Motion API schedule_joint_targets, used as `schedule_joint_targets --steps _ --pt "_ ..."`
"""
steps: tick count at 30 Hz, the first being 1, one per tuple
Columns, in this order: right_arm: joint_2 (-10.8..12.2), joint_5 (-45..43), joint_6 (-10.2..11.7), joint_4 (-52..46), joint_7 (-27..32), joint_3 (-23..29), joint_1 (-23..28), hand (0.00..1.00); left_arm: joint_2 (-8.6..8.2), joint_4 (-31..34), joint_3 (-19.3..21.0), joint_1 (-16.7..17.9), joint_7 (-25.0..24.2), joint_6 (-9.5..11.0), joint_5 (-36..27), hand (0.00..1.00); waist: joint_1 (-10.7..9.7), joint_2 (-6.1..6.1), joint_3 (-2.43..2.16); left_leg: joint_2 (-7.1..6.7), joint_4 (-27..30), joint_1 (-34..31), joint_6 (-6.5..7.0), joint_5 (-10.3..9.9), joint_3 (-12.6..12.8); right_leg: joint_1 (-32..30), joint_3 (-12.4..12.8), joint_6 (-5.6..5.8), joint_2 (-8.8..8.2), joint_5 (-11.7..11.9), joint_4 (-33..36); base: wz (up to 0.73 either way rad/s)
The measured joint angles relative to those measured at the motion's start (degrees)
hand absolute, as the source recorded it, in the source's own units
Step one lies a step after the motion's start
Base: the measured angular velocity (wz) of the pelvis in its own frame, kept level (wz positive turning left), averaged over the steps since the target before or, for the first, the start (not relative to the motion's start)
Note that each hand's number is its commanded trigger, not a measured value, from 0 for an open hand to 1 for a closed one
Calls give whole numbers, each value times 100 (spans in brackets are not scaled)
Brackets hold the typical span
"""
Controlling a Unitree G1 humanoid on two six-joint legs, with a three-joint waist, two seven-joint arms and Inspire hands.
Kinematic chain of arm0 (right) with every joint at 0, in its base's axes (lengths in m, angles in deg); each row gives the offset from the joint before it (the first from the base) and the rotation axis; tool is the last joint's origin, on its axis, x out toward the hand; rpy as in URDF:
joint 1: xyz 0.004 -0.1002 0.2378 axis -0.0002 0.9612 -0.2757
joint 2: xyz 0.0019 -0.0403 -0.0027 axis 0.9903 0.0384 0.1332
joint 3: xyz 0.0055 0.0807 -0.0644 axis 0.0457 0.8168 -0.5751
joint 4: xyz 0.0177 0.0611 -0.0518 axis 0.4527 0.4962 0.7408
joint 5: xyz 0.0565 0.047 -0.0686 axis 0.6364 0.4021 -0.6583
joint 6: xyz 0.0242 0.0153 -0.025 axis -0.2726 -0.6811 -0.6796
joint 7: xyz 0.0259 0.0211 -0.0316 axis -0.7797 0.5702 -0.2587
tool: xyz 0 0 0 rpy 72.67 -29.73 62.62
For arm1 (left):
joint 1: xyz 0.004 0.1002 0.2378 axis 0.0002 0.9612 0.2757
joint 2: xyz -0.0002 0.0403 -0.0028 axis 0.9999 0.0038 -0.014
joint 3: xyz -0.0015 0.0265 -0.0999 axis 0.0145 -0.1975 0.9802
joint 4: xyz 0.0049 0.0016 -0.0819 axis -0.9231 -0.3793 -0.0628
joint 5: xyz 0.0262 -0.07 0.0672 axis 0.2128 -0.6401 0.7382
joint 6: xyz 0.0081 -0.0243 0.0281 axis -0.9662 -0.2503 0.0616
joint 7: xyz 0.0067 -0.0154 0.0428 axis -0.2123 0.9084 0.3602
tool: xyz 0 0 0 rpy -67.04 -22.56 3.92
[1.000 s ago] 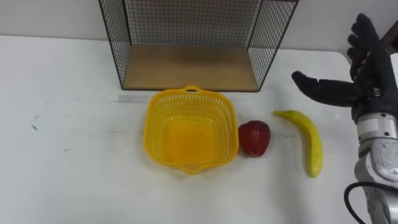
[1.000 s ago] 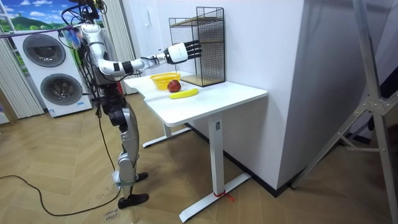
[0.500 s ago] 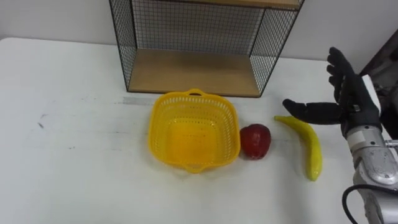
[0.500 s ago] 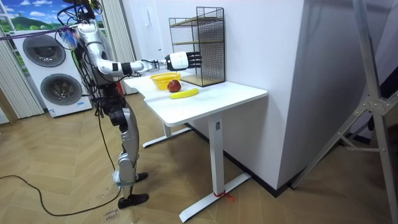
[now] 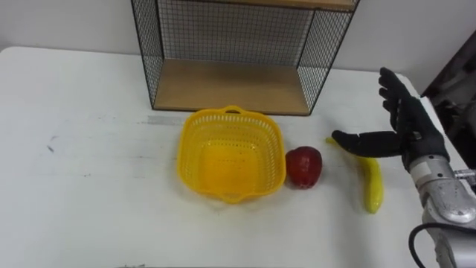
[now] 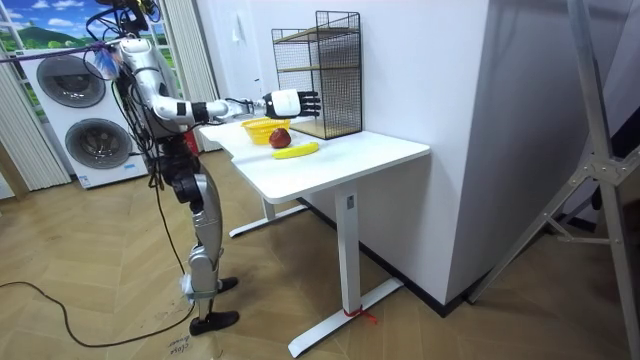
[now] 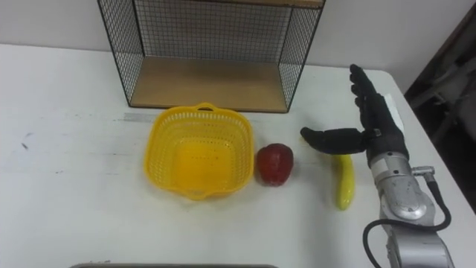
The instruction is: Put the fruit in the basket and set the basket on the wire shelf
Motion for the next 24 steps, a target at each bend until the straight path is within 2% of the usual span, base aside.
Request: schedule_joint_targets --steps 5,12,24 --pt "1 -257 -1 55 -159 -309 0 0 15 0 -11 -31 -171 0 -41 0 44 41 6 1 41 -31 1 -1 -1 -14 9 -12 3 11 -1 0" --pt "1 -273 -1 54 -366 -385 0 0 15 -4 -9 -26 -316 0 -42 0 51 107 -33 -3 36 -16 1 0 13 -2 11 -12 3 11 0 0" --pt "2 -273 -1 -457 -619 -589 6 0 9 -11 -236 -12 -397 14 -46 0 44 149 -14 2 33 -42 2 0 14 -29 17 -13 2 12 2 0"
